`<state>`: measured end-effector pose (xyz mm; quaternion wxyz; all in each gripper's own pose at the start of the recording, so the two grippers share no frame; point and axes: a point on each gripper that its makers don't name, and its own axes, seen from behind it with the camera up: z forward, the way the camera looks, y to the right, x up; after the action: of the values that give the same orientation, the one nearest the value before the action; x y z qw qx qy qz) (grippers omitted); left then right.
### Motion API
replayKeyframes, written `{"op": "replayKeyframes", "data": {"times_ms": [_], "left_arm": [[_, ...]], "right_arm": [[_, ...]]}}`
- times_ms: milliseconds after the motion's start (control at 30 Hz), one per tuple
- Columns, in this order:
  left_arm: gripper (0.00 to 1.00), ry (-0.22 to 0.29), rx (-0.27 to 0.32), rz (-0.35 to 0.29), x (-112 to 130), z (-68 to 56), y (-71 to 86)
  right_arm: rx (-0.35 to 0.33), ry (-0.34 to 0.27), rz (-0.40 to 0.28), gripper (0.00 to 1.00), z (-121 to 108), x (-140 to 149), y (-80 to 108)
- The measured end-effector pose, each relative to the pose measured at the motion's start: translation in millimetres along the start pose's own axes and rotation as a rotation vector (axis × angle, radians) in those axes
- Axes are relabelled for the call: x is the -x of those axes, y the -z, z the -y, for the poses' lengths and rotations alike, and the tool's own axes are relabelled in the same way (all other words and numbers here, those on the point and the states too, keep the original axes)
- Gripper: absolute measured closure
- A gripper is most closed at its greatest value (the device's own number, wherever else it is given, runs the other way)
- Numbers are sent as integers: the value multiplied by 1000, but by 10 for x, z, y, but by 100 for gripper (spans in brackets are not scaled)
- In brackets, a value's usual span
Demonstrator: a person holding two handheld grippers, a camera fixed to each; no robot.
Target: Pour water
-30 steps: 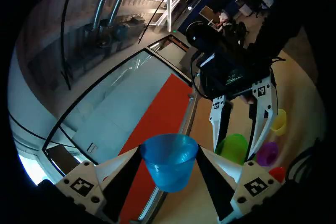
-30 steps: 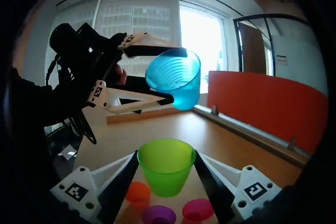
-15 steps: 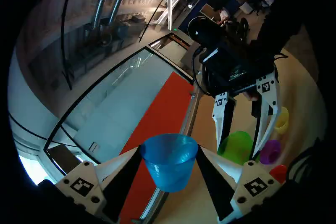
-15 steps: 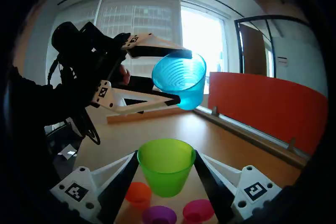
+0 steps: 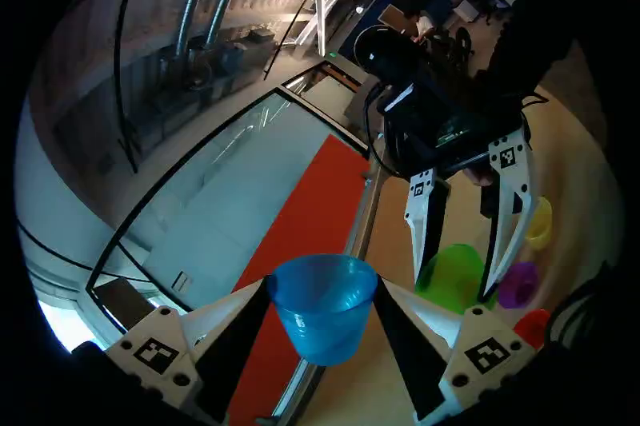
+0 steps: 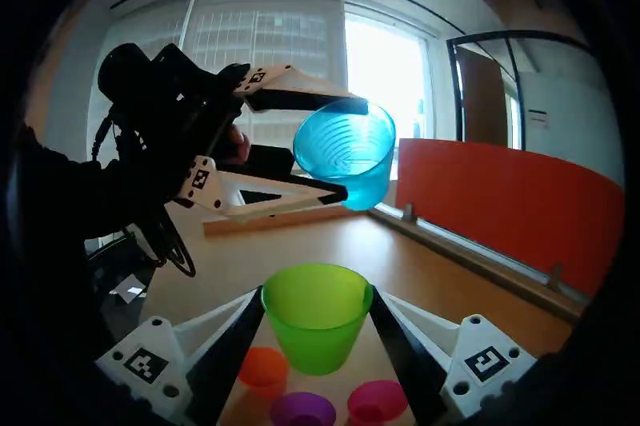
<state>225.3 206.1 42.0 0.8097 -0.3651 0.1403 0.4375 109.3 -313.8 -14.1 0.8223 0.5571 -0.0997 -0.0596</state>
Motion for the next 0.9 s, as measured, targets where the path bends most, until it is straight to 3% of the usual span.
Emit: {"op": "replayKeyframes", "data": {"times_ms": [900], "left_arm": [[11, -63, 0, 6, 9, -24, -24]], "right_arm": [[1, 3, -13, 6, -27, -35, 11]]}}
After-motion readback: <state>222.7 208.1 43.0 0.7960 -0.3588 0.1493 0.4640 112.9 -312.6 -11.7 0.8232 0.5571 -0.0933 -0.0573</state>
